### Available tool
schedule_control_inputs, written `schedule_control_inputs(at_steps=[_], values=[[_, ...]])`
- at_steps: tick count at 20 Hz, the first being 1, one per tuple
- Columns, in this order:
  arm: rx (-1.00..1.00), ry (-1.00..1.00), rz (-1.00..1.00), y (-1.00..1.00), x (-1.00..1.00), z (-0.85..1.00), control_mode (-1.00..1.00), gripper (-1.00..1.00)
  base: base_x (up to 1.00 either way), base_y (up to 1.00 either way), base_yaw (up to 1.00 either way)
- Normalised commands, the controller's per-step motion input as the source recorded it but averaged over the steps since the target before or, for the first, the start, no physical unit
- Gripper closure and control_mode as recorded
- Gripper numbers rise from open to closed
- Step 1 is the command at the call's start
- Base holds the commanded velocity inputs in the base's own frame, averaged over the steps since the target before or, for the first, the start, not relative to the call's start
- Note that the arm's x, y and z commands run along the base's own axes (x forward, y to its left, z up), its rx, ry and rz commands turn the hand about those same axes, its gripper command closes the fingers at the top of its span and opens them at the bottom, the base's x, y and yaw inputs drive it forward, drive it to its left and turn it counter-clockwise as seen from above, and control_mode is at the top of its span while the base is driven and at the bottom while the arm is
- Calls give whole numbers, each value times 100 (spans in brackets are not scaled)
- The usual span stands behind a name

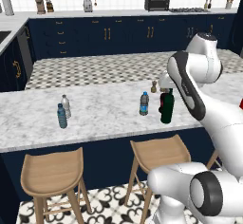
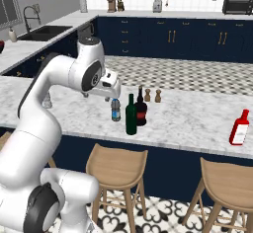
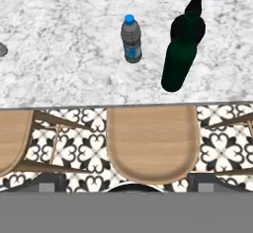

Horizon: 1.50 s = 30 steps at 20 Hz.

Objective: Move the plastic bottles in the middle to the plastics group, and the glass bottles in the middle to the glass group.

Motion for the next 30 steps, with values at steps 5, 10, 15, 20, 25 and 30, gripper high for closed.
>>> schedule_control_inputs(at_steps=[5,10,15,20,25,30], values=[[-5,17,-7,-41,37,-11,-100,-100,0,0,0],[0,2,0,-7,73,-13,-100,-100,0,0,0],[-1,0,0,-11,72,-17,-100,-100,0,0,0],[-3,0,0,-21,50,-35,-100,-100,0,0,0],[-3,0,0,-23,32,-42,-100,-100,0,0,0],[0,1,0,-19,27,-33,-100,-100,0,0,0]])
